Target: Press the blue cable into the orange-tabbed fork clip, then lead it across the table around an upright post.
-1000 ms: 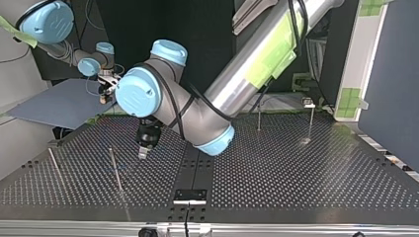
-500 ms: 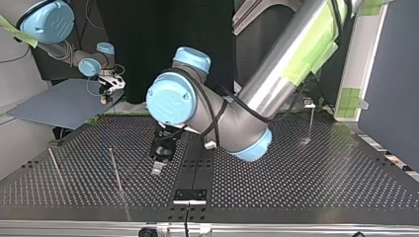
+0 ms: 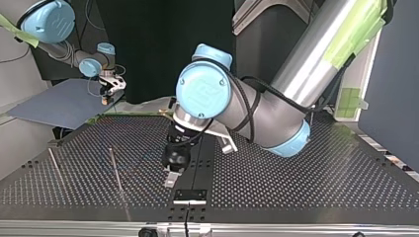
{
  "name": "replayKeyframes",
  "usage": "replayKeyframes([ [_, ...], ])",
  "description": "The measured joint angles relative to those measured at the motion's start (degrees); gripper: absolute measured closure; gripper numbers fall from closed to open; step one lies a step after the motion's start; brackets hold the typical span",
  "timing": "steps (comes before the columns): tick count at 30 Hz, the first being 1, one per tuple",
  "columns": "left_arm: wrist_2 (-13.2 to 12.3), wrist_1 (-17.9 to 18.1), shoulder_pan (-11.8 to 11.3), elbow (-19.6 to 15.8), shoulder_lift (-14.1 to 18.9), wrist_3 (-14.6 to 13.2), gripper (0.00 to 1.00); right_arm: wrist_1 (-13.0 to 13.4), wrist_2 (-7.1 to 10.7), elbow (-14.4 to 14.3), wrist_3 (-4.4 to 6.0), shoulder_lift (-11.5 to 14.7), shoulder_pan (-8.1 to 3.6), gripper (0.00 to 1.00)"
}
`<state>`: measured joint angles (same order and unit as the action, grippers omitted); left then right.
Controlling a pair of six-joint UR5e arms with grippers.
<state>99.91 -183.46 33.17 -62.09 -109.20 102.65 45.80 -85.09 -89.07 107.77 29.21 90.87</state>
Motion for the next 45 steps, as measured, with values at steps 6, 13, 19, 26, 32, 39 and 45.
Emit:
replayKeyframes([
  [6,-0.02,2.77,-0.02,-2.79,2.79,0.01,0.00,0.00,0.00,0.00,0.00,0.06,0.12,1.00],
  [13,0.00,6.28,-0.02,-6.28,6.29,-0.33,0.00,0.00,0.00,0.01,0.00,0.19,0.24,1.00],
  [19,-0.80,9.18,-0.26,-9.17,9.18,1.21,0.00,-0.07,0.00,0.03,0.00,0.29,0.37,1.00],
  [26,-1.52,12.48,-0.25,-12.49,12.46,2.97,0.00,-0.08,0.00,0.02,0.00,0.43,0.47,1.00],
  [32,-1.14,15.13,-0.46,-15.12,13.46,4.06,0.00,-0.15,0.00,0.00,0.00,0.59,0.49,1.00],
  [39,0.89,18.63,-1.18,-18.61,13.43,7.30,0.00,-0.26,0.00,0.00,0.00,0.82,0.60,1.00],
  [45,2.96,21.48,-1.56,-21.48,13.41,8.75,0.00,-0.42,0.00,-0.01,0.00,0.97,0.73,1.00],
])
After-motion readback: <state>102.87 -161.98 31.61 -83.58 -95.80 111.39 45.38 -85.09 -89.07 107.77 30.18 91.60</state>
